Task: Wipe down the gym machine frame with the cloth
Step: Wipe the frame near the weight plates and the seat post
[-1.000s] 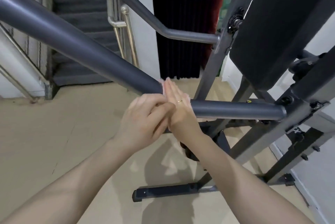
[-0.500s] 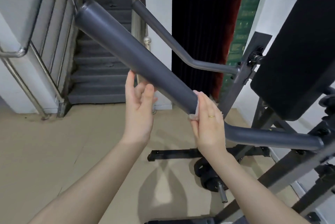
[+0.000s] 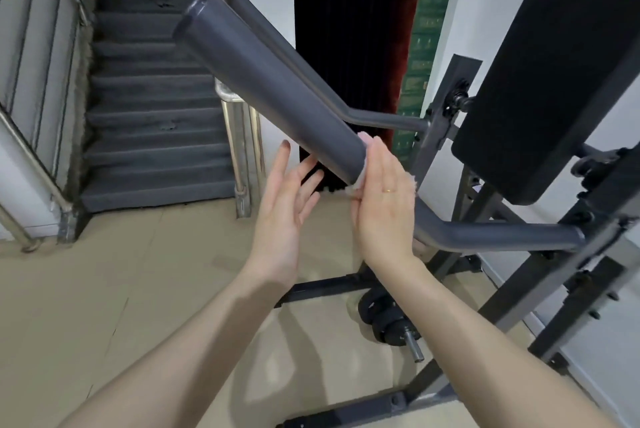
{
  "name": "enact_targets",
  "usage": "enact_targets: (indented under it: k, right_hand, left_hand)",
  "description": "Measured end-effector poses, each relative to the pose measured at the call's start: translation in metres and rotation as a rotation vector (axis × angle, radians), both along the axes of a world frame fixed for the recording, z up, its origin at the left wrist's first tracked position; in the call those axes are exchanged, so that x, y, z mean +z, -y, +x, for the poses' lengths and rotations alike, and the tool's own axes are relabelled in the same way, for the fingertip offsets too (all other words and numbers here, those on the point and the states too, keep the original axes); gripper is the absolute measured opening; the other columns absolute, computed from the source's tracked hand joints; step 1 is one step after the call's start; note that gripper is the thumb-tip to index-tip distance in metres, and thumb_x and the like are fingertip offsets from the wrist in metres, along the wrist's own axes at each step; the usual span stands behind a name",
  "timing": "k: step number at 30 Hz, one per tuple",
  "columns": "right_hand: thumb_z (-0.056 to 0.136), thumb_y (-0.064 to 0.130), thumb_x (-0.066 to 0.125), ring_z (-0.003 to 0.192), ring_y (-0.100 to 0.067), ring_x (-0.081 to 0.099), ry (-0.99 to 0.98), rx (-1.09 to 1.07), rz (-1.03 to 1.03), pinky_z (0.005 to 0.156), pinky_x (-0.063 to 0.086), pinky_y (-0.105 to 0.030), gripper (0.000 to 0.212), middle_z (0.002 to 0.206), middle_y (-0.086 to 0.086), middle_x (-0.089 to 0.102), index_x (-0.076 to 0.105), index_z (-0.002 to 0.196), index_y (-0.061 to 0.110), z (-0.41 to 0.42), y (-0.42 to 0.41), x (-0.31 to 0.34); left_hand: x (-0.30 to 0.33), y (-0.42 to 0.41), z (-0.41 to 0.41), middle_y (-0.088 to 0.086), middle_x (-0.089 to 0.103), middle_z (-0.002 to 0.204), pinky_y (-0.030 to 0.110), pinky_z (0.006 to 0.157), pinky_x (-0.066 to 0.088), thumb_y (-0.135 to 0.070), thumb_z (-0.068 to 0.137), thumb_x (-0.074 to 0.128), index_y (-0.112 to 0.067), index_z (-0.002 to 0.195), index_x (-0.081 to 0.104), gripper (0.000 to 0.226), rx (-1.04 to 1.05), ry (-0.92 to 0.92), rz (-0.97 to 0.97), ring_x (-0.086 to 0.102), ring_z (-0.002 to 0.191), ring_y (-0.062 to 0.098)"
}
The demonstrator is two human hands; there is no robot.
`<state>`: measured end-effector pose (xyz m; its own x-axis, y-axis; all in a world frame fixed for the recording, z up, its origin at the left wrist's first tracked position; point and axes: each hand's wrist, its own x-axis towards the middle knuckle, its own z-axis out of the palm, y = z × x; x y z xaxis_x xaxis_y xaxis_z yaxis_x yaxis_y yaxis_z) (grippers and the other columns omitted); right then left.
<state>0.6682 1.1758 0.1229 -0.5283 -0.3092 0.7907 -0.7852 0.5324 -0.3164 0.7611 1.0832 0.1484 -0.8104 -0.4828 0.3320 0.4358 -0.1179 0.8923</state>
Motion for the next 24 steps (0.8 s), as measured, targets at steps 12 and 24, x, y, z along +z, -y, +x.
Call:
enact_targets:
  k: [12, 24]
  right_hand:
    - [0.076, -0.005, 0.065, 0.109, -0.027, 0.051, 0.335, -0.259, 0.046, 0.089, 0.047, -0.04, 0.057, 0.116, -0.011, 0.055, 0.049, 0.13, 0.006, -0.044, -0.086, -0.076]
    - [0.076, 0.015, 0.069, 0.122, -0.033, 0.038, 0.174, -0.188, 0.497, 0.106, 0.027, -0.045, 0.059, 0.128, -0.012, 0.046, 0.047, 0.129, 0.002, -0.143, -0.209, -0.105]
  left_hand:
    - [-0.07, -0.027, -0.027, -0.014, 0.06, 0.122, 0.028, 0.095, 0.045, -0.028, 0.102, 0.033, -0.036, 0.128, 0.043, 0.029, -0.107, 0.243, 0.131, 0.063, 0.106, 0.006]
    - [-0.122, -0.12, -0.105, -0.017, 0.058, 0.113, 0.02, 0.083, 0.044, -0.019, 0.092, 0.058, -0.047, 0.109, 0.046, 0.035, -0.241, 0.471, 0.069, 0.057, 0.106, 0.001]
